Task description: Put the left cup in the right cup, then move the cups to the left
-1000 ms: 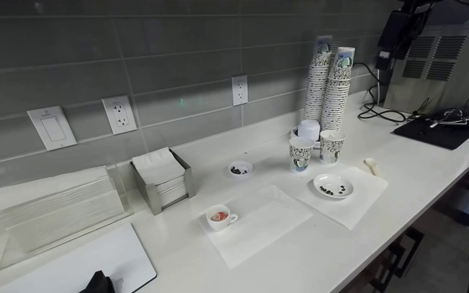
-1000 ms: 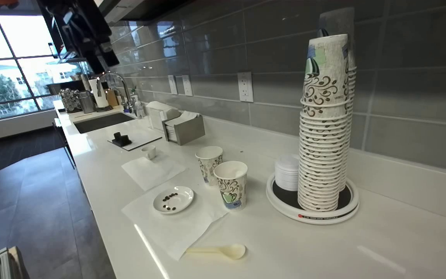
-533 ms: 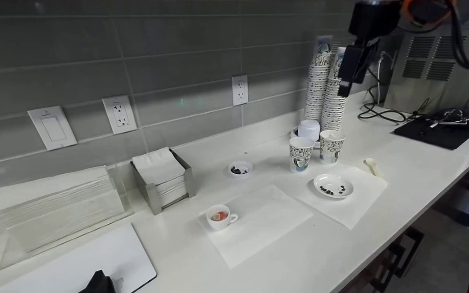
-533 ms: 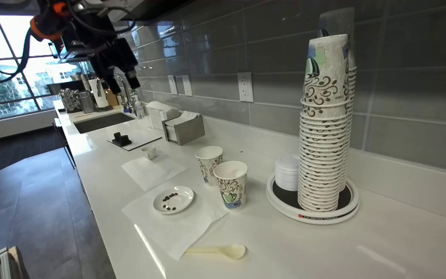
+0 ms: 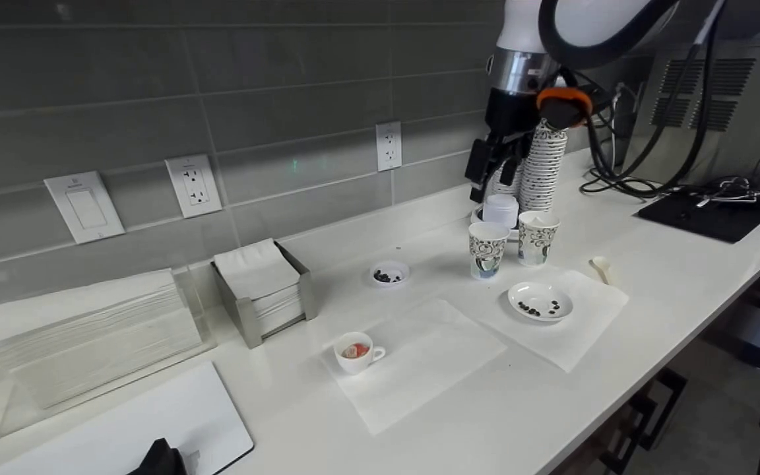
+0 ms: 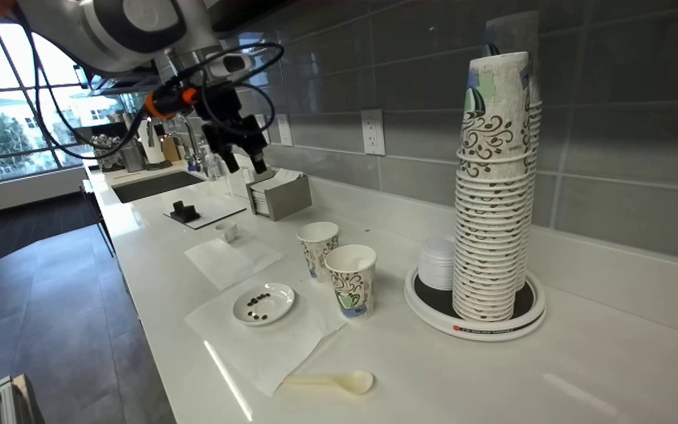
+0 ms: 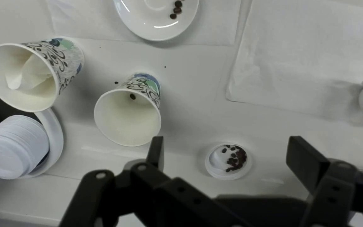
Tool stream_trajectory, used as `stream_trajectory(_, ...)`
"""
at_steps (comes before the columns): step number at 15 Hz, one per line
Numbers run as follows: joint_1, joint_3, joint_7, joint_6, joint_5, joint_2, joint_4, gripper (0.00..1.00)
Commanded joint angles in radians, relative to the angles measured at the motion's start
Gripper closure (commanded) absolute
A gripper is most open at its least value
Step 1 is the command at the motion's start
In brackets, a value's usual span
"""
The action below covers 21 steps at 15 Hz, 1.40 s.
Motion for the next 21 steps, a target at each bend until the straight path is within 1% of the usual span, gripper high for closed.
stream_trajectory(1, -0.015, -0.019, 0.029, 0.062, 0.040, 0.135, 0.066, 0.00)
stream_trajectory(3, -0.019, -0.030, 0.037, 0.068, 0.052, 0.180, 0.085, 0.00)
stream_trajectory(5, -0.027, -0.041, 0.109, 0.124, 0.007, 0.220, 0.092, 0.00)
stream_trajectory(7, -0.027, -0.049, 0.128, 0.152, 0.025, 0.259, 0.107, 0.00)
stream_trajectory(8, -0.026, -0.050, 0.100, 0.153, 0.076, 0.278, 0.119, 0.00)
stream_trajectory(10, -0.026, -0.054, 0.108, 0.166, 0.095, 0.309, 0.131, 0.00)
stream_trajectory(16, -0.029, -0.082, 0.162, 0.203, 0.092, 0.387, 0.167, 0.00)
stream_trajectory(17, -0.028, -0.085, 0.168, 0.206, 0.091, 0.398, 0.173, 0.07)
stream_trajectory(19, -0.027, -0.090, 0.176, 0.210, 0.091, 0.416, 0.183, 0.31)
stream_trajectory(20, -0.026, -0.092, 0.177, 0.210, 0.091, 0.424, 0.188, 0.33)
stream_trajectory(21, -0.026, -0.093, 0.176, 0.206, 0.092, 0.430, 0.191, 0.39)
